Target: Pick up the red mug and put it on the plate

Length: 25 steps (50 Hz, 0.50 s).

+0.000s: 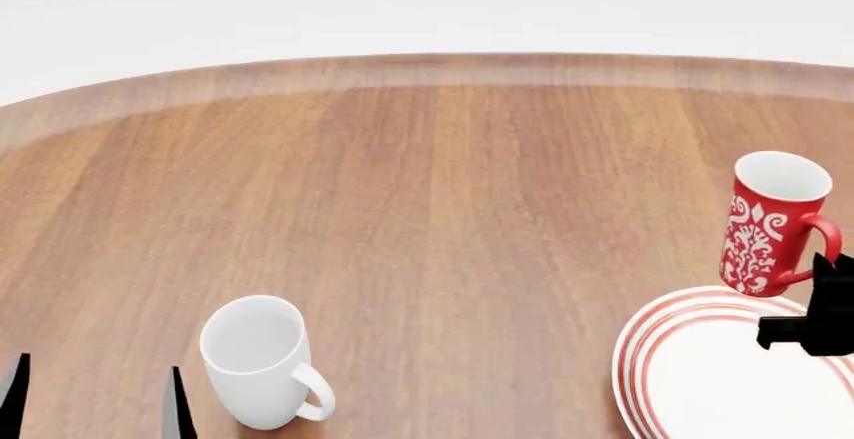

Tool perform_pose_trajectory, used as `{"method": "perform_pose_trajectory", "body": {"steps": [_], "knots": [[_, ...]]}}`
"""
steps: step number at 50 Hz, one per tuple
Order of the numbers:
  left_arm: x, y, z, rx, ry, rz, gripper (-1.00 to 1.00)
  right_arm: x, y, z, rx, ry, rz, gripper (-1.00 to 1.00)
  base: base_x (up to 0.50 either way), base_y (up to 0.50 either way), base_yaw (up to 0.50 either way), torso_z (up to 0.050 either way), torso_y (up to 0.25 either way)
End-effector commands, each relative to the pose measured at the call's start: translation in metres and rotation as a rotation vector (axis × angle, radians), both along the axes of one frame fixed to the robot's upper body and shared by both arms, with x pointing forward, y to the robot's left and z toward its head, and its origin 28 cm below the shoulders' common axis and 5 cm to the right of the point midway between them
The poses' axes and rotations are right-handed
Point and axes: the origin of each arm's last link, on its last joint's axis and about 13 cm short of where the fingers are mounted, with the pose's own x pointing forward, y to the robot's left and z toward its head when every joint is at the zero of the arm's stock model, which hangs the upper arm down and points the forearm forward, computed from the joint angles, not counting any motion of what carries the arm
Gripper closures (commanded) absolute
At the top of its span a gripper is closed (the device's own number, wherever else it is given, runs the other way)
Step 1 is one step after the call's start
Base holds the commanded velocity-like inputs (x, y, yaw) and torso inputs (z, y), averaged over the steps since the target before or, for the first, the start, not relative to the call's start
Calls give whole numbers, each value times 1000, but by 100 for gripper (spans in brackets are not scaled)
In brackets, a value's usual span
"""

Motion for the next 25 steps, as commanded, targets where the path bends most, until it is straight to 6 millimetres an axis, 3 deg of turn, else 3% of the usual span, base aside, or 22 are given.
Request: {"method": "perform_pose_trajectory", "body": {"steps": [1, 25], "knots": [[0, 0, 0, 2, 3, 1, -100, 1, 0, -10, -11, -38, 21, 100, 0, 0, 0, 0, 0], [0, 0, 0, 3, 2, 1, -100, -5, -4, -18, -21, -63, -92, 100, 0, 0, 0, 0, 0]]}}
